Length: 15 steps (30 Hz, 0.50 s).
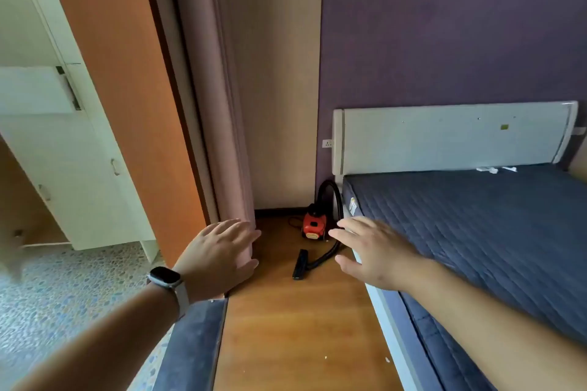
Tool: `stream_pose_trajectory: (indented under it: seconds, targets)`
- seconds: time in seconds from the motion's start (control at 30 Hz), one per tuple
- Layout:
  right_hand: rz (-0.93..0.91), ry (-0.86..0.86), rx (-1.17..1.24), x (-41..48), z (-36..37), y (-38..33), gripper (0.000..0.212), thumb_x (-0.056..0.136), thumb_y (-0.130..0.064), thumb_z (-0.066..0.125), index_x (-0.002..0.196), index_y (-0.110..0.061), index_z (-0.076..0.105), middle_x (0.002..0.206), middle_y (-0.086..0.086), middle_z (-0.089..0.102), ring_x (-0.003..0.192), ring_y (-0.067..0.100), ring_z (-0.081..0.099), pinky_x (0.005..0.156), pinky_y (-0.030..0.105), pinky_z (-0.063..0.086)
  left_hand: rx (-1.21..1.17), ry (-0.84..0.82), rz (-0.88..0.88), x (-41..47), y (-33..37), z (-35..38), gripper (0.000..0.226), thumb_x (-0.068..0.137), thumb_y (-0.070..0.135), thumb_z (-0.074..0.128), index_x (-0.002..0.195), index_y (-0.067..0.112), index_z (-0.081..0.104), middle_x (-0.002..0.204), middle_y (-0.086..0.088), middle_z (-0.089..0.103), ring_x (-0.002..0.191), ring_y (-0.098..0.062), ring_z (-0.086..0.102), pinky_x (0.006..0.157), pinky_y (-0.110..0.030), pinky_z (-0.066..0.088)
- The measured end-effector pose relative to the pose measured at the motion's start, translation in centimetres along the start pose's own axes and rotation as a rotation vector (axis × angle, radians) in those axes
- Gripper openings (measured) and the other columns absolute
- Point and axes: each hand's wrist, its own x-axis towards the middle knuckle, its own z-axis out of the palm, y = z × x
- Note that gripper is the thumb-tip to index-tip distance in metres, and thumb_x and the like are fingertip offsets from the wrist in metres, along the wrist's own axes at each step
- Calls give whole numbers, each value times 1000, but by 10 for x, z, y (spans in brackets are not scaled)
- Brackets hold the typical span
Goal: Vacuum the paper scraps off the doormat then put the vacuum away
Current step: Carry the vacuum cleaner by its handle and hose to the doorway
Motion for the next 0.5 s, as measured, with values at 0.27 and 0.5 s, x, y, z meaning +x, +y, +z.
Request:
stream_pose_trajectory:
  seconds: [0.27, 0.5]
  targets:
    - [74, -24, 43, 126, 25, 4, 81, 82, -61, 12, 150, -27, 39, 153, -5, 38, 142, 17, 30, 113, 36, 27, -98, -2, 36, 90, -102, 40, 66, 93, 66, 23, 152, 37, 27, 160, 10, 25, 149, -12, 17, 118, -31, 10]
    - [136, -58, 48, 193, 42, 40, 62, 93, -56, 27, 148, -29, 39, 152, -9, 36, 142, 16, 29, 112, 36, 27, -148, -20, 88, 171, -132, 74, 75, 85, 68, 12, 149, 37, 34, 156, 10, 34, 146, -13, 25, 118, -35, 20]
